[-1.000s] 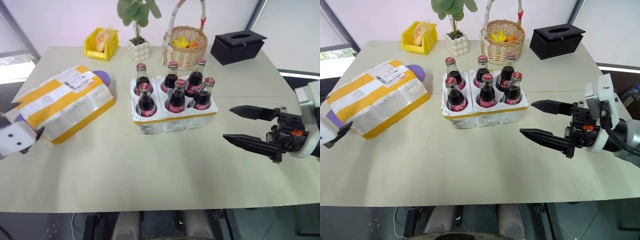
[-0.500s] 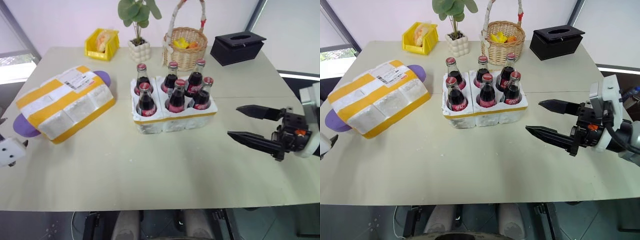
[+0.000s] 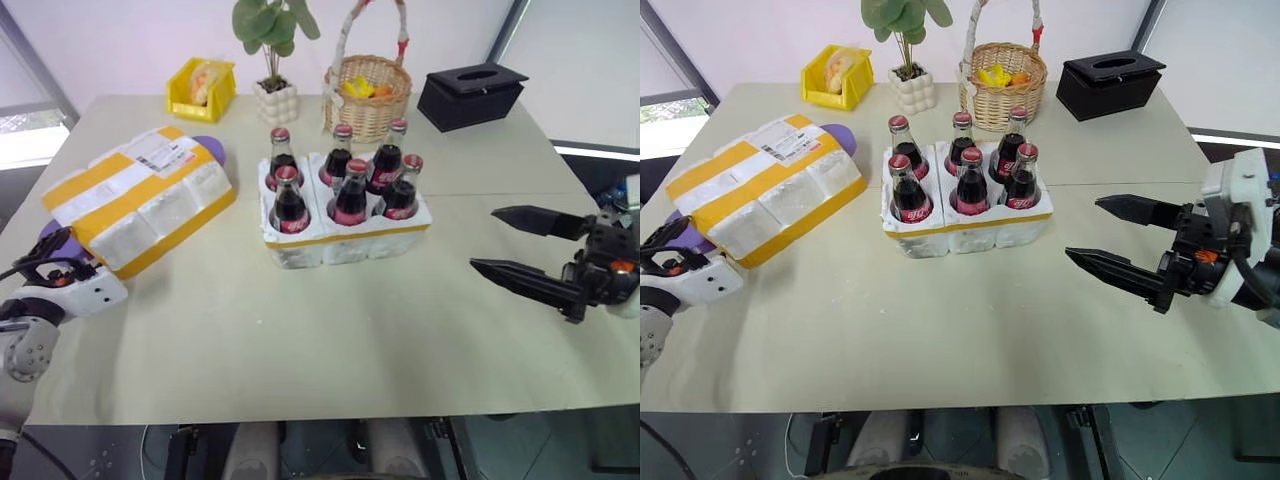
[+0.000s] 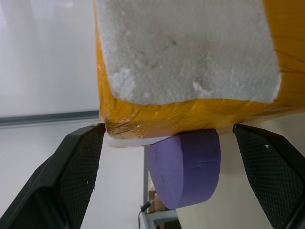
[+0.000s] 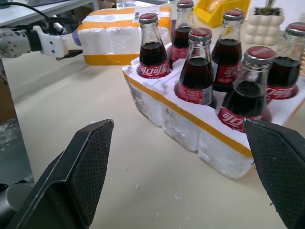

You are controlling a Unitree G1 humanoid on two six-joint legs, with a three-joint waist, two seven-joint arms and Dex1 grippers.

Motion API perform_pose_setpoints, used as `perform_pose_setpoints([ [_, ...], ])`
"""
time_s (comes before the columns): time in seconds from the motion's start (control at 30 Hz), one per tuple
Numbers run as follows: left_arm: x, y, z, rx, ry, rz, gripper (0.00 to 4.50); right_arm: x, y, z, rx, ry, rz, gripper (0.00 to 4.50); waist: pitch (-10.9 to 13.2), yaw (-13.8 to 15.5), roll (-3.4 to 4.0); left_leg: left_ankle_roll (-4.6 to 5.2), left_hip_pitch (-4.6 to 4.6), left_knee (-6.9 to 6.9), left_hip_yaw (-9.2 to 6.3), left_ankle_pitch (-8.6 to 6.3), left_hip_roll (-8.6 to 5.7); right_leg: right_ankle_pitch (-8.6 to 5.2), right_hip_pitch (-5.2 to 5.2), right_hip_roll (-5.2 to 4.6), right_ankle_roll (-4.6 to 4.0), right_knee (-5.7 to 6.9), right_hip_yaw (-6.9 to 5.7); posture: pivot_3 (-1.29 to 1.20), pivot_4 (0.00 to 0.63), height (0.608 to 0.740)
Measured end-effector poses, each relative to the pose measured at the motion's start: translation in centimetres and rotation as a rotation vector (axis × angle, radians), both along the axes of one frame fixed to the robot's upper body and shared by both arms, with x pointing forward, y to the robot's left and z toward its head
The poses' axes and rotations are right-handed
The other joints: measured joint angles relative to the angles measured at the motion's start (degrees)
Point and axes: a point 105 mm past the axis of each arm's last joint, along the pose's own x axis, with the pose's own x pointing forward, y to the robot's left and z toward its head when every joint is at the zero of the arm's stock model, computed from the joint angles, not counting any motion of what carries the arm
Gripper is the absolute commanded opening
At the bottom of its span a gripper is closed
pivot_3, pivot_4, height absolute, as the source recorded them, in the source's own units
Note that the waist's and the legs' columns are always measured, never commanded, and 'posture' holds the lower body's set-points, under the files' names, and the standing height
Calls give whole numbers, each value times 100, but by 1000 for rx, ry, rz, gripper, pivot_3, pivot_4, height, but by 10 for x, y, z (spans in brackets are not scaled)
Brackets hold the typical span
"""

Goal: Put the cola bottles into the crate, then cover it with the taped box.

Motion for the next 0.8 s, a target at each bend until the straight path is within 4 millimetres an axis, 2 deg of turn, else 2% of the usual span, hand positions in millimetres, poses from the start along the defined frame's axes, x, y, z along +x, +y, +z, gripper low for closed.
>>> perform_pose_setpoints([
  [0.27,3,10,6,23,-54,90,4500,-1,-2,0,-11,-8,-33,4427,-1,-2,-1,-1,12,2,48,0,37,4,7,3,-8,0,0,0,150,740],
  [0.7,4,14,-8,13,-55,182,4500,0,-2,2,-6,-27,-65,4427,-2,-3,-3,0,11,2,50,0,38,5,6,4,-8,0,1,0,150,740],
  [0.8,9,15,-11,0,-60,196,4500,1,-2,3,-4,-33,-72,4427,-2,13,-4,0,11,3,50,0,38,5,6,4,-8,1,1,0,150,740],
])
